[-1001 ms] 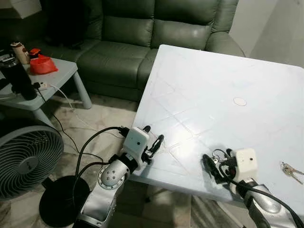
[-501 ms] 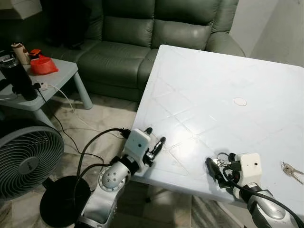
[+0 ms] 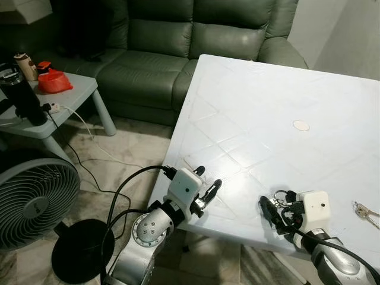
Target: Hang keys on a hook
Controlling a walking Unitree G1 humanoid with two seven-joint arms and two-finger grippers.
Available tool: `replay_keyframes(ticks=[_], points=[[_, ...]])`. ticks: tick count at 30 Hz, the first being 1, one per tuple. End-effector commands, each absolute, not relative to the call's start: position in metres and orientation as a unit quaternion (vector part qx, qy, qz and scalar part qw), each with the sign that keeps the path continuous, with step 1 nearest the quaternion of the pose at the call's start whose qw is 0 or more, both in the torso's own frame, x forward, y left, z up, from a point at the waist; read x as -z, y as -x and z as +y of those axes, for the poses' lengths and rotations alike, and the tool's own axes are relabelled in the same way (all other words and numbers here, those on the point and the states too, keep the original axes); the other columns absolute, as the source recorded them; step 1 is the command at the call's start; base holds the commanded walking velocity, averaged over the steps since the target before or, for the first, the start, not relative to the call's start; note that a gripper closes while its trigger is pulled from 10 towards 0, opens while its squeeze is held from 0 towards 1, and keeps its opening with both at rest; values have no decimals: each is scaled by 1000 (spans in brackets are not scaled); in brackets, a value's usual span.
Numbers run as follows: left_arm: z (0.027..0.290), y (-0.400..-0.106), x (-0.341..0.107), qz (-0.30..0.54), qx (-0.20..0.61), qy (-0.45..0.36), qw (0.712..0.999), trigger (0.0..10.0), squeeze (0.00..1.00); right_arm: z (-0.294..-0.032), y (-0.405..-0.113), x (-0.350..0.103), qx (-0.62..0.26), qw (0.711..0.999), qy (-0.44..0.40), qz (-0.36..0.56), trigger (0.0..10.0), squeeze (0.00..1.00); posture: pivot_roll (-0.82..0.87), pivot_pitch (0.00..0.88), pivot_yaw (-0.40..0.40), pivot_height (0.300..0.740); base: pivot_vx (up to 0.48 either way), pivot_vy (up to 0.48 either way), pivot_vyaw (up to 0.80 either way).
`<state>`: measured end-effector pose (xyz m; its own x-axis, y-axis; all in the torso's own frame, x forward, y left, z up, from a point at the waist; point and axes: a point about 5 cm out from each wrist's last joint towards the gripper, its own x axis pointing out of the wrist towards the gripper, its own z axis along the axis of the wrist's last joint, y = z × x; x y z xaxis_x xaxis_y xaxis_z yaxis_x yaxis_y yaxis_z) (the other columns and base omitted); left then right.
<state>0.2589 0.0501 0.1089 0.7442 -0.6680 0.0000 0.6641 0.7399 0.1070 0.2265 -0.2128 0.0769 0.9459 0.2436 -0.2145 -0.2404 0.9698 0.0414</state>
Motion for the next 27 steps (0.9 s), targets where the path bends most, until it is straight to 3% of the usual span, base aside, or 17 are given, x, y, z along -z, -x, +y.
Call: replay_keyframes(ticks=[1, 27], points=[[53, -262, -113, -25, 352, -54, 934, 10000, 0, -214, -227, -83, -123, 988, -15, 93, 10000, 0, -97, 111, -23, 740, 0, 0, 0], [51, -263, -113, -8, 352, -24, 936, 10000, 0, -214, -230, -90, -135, 988, -37, 71, 10000, 0, -92, 107, -24, 740, 0, 10, -739]])
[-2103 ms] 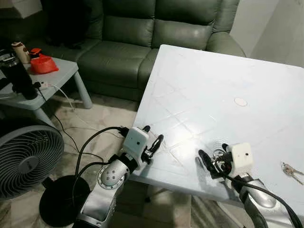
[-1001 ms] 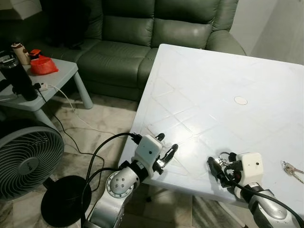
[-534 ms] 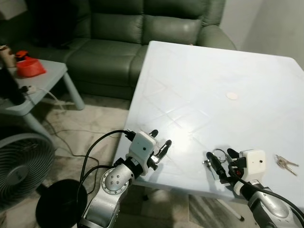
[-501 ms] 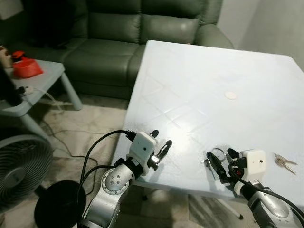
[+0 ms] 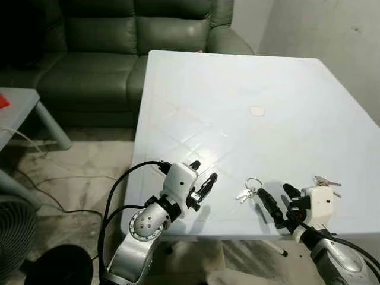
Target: Hang keys on a hook
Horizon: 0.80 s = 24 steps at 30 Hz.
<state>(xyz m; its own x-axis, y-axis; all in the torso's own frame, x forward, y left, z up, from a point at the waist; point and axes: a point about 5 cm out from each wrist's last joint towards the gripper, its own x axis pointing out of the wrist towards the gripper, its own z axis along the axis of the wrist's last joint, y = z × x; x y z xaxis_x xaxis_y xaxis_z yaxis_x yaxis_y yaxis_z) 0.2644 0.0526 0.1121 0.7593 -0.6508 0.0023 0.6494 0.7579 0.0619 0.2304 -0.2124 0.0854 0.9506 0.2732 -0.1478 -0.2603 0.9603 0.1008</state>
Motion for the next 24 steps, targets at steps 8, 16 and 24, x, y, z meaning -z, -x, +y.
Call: replay_keyframes(ticks=[8, 16, 24], points=[[50, -264, -116, -24, 340, -35, 939, 10000, 0, -212, -231, -91, -144, 987, -37, 64, 10000, 0, -90, 104, -27, 740, -93, 155, 0], [48, -261, -115, -25, 345, -38, 937, 10000, 0, -213, -230, -92, -147, 987, -33, 63, 10000, 0, -92, 96, -28, 740, 0, 0, 0], [46, -260, -114, -23, 347, -37, 937, 10000, 0, -213, -232, -93, -146, 987, -29, 62, 10000, 0, -94, 89, -28, 740, 0, 0, 0]])
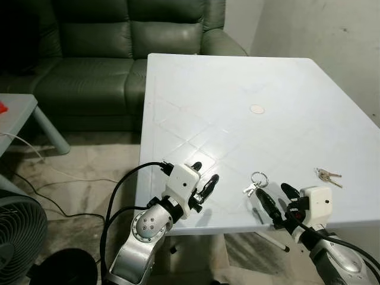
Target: Hang keys on a hook
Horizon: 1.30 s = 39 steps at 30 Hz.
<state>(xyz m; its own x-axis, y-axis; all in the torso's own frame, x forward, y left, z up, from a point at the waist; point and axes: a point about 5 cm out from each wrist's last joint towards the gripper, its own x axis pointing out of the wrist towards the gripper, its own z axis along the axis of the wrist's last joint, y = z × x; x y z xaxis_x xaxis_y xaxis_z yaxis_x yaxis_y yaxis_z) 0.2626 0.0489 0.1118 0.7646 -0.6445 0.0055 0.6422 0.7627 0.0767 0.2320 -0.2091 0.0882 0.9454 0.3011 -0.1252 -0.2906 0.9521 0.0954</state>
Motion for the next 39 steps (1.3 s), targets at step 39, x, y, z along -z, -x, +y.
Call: replay_keyframes(ticks=[39], points=[[31, -235, -110, -4, 373, -23, 927, 10000, 0, -149, -242, -87, -132, 982, 14, 131, 9451, 0, -76, 129, -34, 740, 0, 0, 0]])
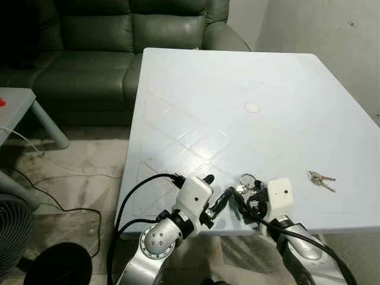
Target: Hang keys on a hook
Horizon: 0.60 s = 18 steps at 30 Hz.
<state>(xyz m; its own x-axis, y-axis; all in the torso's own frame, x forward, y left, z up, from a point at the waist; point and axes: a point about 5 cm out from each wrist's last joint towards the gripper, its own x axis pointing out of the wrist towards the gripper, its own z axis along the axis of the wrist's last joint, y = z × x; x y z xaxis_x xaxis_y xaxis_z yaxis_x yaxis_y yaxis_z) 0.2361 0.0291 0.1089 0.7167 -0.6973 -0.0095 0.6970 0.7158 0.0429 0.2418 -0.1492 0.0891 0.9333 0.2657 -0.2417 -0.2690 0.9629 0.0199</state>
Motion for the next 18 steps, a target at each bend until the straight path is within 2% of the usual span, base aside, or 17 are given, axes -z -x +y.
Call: replay_keyframes(ticks=[1, 2, 3, 4, 18], points=[[31, -235, -110, -4, 373, -23, 928, 10000, 0, -150, -242, -86, -125, 982, 21, 138, 8314, 0, -74, 130, -36, 740, 0, 0, 0], [31, -235, -110, -4, 372, -23, 928, 10000, 0, -151, -243, -85, -120, 983, 24, 139, 7490, 0, -74, 130, -36, 740, 0, 0, 0], [32, -235, -110, -4, 372, -23, 928, 10000, 0, -152, -243, -85, -113, 984, 30, 138, 667, 0, -74, 130, -36, 740, 0, 0, 0], [32, -235, -110, -4, 371, -23, 928, 10000, 0, -153, -243, -85, -107, 984, 35, 139, 118, 0, -73, 132, -36, 740, 0, 0, 0], [32, -237, -111, -5, 369, -25, 929, 10000, 0, -158, -247, -88, -73, 989, 34, 128, 0, 0, -75, 133, -34, 740, 0, 0, 0]])
